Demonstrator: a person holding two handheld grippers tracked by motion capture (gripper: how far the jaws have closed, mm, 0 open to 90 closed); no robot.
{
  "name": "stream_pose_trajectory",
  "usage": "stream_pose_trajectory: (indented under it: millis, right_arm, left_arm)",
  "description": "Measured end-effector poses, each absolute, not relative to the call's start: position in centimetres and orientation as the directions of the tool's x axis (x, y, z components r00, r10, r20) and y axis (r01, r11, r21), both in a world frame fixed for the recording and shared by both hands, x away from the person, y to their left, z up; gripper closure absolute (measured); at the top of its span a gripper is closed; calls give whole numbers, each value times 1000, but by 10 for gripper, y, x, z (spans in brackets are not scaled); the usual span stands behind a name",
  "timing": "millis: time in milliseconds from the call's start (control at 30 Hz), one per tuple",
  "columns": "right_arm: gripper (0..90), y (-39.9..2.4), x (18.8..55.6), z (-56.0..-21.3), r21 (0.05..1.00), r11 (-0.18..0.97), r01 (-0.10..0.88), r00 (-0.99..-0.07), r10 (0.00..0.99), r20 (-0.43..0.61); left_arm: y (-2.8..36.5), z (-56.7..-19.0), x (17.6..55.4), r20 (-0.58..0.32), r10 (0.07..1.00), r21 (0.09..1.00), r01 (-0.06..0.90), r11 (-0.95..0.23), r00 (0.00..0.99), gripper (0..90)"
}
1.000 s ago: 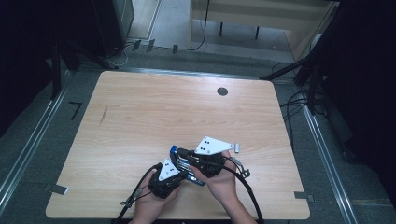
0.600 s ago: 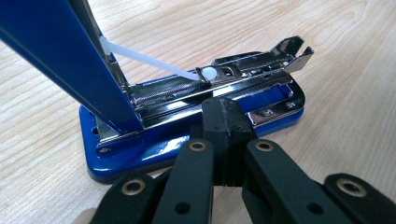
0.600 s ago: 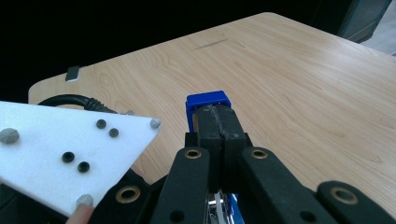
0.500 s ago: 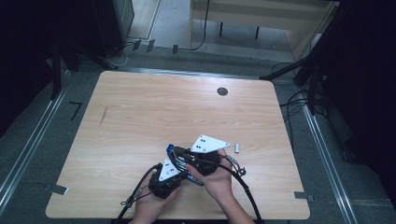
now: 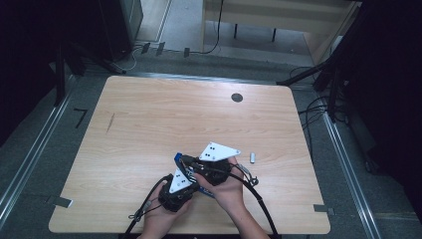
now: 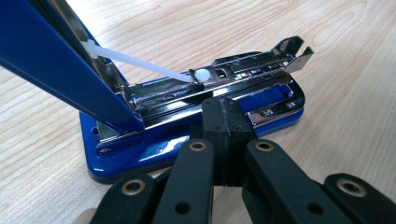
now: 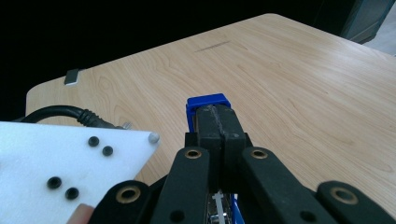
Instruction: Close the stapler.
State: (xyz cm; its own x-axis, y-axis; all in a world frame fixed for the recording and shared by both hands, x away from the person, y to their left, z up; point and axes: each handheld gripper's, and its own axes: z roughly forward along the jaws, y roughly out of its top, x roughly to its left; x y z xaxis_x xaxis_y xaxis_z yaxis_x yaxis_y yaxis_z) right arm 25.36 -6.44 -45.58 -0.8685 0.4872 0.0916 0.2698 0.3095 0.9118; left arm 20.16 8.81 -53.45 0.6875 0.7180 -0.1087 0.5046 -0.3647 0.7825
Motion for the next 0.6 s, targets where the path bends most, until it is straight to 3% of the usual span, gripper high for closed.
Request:
stream_pose_trajectory:
  millis: [600]
  right_arm:
    - [900,-54,261,-457,909,320,266,-873,479,86]
  left_arm:
    - [88,-535,202,-113,716,782,506,-363,689,900]
